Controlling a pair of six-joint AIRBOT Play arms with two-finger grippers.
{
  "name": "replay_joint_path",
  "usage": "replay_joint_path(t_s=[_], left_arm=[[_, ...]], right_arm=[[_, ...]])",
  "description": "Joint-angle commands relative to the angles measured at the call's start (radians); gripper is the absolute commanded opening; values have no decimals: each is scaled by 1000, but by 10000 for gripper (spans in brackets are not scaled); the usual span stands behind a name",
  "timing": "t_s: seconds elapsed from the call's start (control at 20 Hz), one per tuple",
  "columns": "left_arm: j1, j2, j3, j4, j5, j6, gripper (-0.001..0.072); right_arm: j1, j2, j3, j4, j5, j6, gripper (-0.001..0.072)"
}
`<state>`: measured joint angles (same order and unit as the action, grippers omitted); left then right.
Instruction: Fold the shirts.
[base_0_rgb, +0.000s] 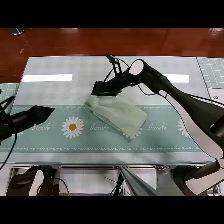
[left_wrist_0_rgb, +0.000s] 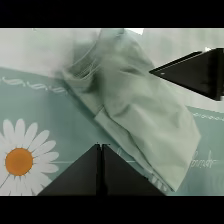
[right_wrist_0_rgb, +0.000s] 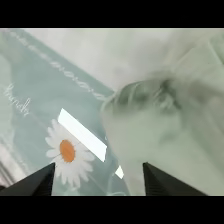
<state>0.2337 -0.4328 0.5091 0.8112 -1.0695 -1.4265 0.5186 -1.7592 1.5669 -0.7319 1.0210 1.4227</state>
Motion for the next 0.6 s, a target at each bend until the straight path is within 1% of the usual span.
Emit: replay_joint_path(t_s=[0.0, 0.05, 0.1, 0.15, 0.2, 0.25, 0.3, 0.35, 0.4, 0.45, 0.5, 0.55], left_arm=[[1, -4, -73, -3, 61, -8, 26], [1, -11, -73, -4, 65, -8, 27], [1, -13, -73, -4, 65, -8, 27], [1, -12, -73, -4, 65, -8, 27], [1, -12, -73, -5, 64, -8, 27], [1, -12, -73, -5, 64, -8, 27], [1, -13, -73, -8, 64, -8, 27], [1, -13, -73, -8, 64, -8, 27], [1, -13, -73, -8, 64, -8, 27], [1, -13, -73, -8, 64, -8, 27], [1, -13, -73, -8, 64, -7, 27], [1, -13, -73, -8, 64, -8, 27]], right_arm=[[-78, 14, 42, 28, 219, -35, 632], [-135, 51, 44, -1, 296, -30, 631], [-203, 103, 44, -63, 378, -18, 631], [-267, 169, 39, -171, 451, -11, 631], [-320, 241, 11, -295, 486, 7, 631], [-373, 341, -64, -420, 478, 31, 631], [-421, 444, -177, -498, 426, 68, 632], [-473, 563, -335, -527, 336, 114, 632], [-516, 675, -502, -518, 237, 163, 631], [-548, 793, -690, -482, 135, 227, 631], [-563, 898, -868, -410, 36, 288, 631], [-562, 977, -1014, -309, -49, 314, 631]])
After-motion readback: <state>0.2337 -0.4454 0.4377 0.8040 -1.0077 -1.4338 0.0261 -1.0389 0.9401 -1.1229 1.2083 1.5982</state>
